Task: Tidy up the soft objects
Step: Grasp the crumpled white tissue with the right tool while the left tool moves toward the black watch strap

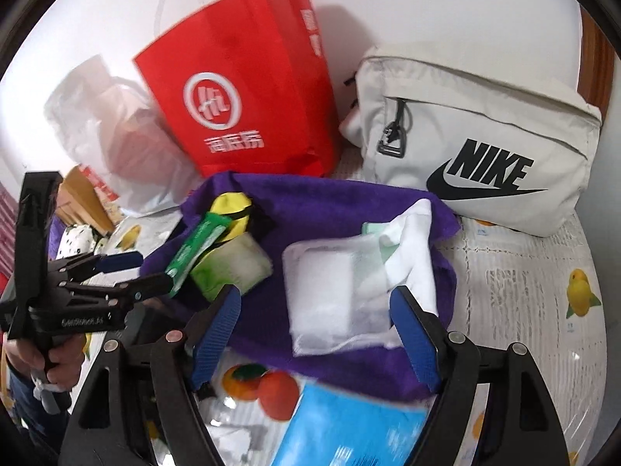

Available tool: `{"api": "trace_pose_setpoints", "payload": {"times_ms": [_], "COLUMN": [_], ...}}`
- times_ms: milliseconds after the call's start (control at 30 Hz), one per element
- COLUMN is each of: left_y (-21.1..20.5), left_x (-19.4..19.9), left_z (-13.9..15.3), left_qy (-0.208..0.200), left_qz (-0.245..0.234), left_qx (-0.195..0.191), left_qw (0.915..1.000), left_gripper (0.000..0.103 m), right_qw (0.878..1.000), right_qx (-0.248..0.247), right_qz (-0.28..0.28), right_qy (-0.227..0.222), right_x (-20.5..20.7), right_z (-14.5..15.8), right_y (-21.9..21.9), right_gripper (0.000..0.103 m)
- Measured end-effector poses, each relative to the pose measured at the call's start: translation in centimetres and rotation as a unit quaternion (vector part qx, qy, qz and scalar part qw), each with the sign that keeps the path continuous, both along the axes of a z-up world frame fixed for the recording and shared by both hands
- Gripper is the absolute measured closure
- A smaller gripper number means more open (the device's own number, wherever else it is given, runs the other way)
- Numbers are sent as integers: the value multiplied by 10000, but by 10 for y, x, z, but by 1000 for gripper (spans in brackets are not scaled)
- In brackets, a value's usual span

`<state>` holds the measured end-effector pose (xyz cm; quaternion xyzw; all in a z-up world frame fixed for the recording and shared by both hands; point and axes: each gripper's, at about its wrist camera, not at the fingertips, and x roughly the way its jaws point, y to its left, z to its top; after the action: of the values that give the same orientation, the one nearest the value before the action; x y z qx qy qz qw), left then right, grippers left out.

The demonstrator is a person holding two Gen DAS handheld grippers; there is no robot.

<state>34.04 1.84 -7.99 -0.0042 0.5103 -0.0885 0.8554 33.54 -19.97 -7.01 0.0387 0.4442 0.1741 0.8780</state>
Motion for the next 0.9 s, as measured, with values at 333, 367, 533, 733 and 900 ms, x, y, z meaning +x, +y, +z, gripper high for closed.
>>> {"api": "trace_pose_setpoints", "payload": {"times_ms": [333,367,533,733,900], "left_y": [28,31,50,72,87], "left_x": [-65,-70,-101,-133,-151], "left_z": [10,11,12,12,6], "left_qy": [-33,-34,-27,-57,-25], "left_qz": [301,330,574,774,895], "left_qx": [-19,-26,-117,-183,-284], "left_qw": [9995,9994,9983,9968,9956], "left_gripper": [26,26,26,26,26], "right_qw": [9975,9968,9929,9876,9867], "right_qx": [-144,-162,-208,-510,-575], "right_qz": [691,780,1168,1474,1507], "right_qy": [-61,-57,-32,159,190], "right_x": [-79,-86,-112,-130,-135], "right_z": [-7,-9,-20,-45,-58], "right_y": [40,45,67,95,106], "right_gripper": [24,24,24,30,37]}}
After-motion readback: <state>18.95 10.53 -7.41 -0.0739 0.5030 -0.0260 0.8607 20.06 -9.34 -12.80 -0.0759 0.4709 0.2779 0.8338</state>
